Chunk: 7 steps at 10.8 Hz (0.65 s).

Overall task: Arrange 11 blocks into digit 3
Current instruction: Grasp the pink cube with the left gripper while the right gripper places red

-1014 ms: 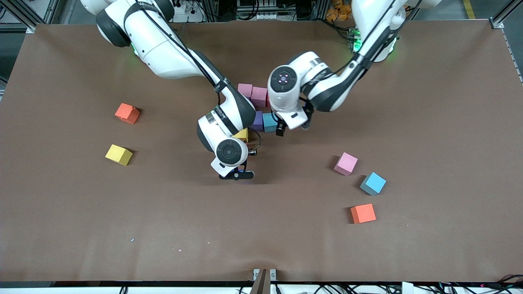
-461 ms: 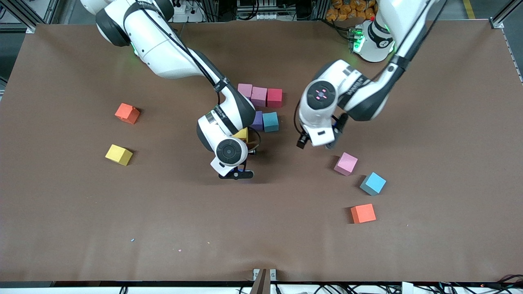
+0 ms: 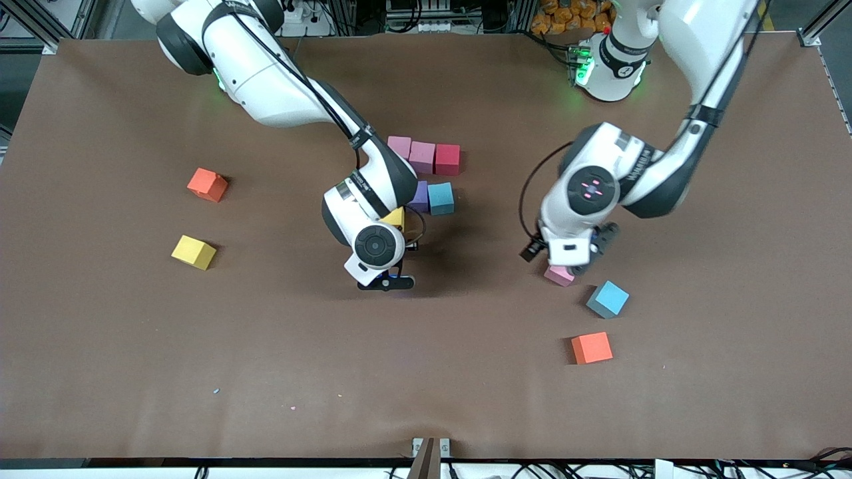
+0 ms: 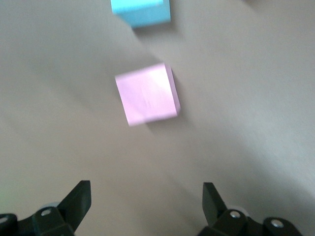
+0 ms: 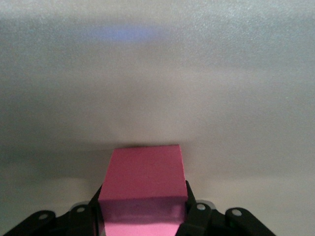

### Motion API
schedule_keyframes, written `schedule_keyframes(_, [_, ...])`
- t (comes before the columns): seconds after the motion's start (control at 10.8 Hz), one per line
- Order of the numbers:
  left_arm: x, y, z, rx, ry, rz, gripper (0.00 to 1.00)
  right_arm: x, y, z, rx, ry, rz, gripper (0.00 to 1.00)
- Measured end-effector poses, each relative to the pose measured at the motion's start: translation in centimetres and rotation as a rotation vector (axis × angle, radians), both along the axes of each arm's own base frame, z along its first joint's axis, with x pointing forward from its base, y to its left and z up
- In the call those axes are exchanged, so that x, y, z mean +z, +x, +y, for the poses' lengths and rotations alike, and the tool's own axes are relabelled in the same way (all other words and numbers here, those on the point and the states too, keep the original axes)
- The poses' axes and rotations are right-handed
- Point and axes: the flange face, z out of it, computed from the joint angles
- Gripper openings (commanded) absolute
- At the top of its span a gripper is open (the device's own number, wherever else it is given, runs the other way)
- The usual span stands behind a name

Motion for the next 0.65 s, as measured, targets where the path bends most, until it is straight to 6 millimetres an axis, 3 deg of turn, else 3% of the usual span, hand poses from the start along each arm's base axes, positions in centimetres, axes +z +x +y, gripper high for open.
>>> schedule_keyframes(0.18, [-1.1,1.3,2.8,-0.060,0.017,-0.002,1.00,0.0,-0.2,0.0,0.002,-0.002,0.002,0.00])
schedule_keyframes(0.46, [-2.9,3.3,5.2,-0.104,-0.011,0.005,1.00,0.0,-0.8,0.2,0.008,-0.007,0.008,0.00])
schedule_keyframes(0.55, [-3.7,3.6,5.4,-0.115,-0.005,0.001,1.00,0.0,-0.9,0.2,0.010,-0.009,0.010,0.17])
schedule_keyframes(0.65, [-4.8,3.7,5.4,-0.129,0.003,0.001,1.00,0.0,-1.0,0.2,0.011,-0.009,0.010,0.89])
